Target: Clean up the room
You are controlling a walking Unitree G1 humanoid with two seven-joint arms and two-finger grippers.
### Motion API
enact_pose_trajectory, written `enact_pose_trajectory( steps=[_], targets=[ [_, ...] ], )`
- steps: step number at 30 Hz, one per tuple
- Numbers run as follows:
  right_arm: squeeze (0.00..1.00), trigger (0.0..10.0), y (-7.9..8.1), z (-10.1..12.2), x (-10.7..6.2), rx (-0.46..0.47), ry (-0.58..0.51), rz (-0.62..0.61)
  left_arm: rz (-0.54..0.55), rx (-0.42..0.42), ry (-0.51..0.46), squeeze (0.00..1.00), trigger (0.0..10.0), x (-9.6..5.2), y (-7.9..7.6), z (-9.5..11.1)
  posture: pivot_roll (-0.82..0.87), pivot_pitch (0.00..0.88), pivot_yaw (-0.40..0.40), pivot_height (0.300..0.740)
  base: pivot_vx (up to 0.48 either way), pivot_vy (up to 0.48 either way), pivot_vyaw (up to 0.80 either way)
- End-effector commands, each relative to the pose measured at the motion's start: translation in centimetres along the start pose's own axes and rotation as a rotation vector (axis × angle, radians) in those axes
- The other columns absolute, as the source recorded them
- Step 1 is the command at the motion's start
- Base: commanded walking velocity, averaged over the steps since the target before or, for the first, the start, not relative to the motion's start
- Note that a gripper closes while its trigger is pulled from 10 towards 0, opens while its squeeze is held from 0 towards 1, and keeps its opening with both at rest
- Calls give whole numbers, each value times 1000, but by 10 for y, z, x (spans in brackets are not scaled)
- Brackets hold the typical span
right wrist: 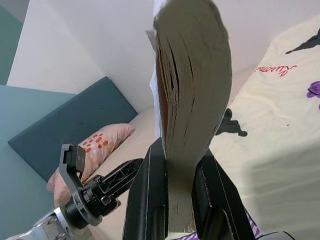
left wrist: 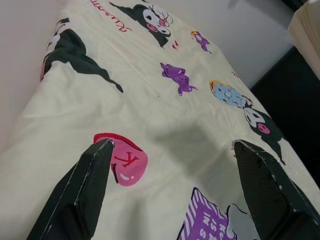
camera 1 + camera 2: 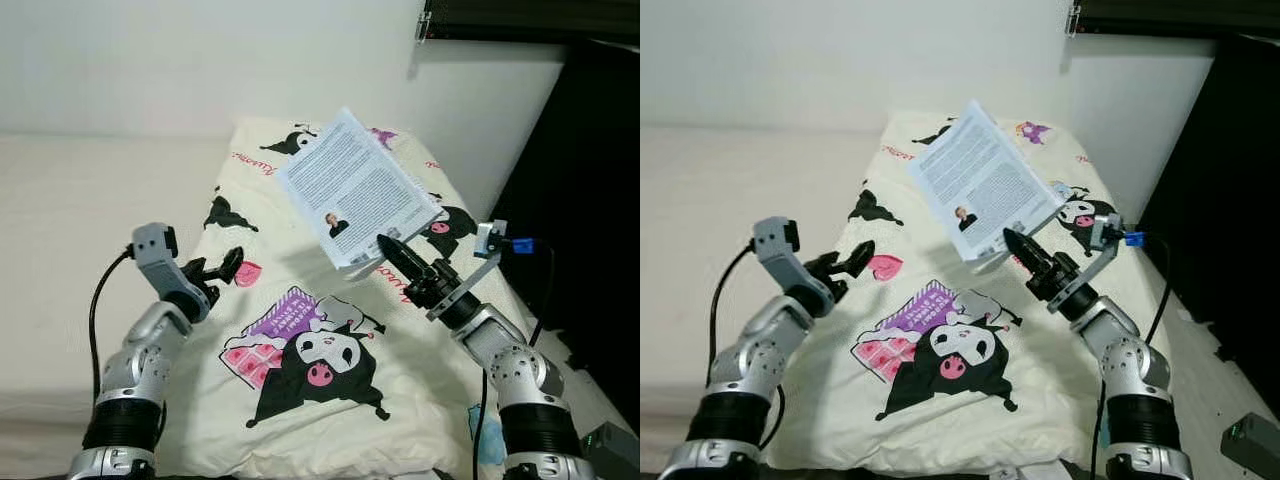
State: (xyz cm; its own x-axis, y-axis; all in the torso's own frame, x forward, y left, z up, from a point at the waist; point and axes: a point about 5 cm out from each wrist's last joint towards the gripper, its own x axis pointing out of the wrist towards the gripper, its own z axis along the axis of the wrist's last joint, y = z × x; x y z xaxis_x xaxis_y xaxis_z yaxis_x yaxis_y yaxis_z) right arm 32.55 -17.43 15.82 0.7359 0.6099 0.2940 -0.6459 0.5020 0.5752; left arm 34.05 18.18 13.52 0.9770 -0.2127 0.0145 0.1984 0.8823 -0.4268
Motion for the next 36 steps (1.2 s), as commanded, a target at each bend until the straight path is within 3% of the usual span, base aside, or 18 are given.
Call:
enact_pose_trajectory(
  steps=[1,18,36],
  targets=[
    [0,0,1,4,3,-20,-24,21,-21,-11,-4,0,10000,2,-6,-6,18,0,-44,522,0,0,0],
    [0,0,0,-9,1,-1,-8,19,-43,24,35,0,10000,4,-19,-19,16,0,-41,582,-70,0,0],
    [0,0,-10,-16,-6,9,12,-24,-9,25,33,0,10000,3,-12,-25,17,0,-46,632,0,0,0]
  ],
)
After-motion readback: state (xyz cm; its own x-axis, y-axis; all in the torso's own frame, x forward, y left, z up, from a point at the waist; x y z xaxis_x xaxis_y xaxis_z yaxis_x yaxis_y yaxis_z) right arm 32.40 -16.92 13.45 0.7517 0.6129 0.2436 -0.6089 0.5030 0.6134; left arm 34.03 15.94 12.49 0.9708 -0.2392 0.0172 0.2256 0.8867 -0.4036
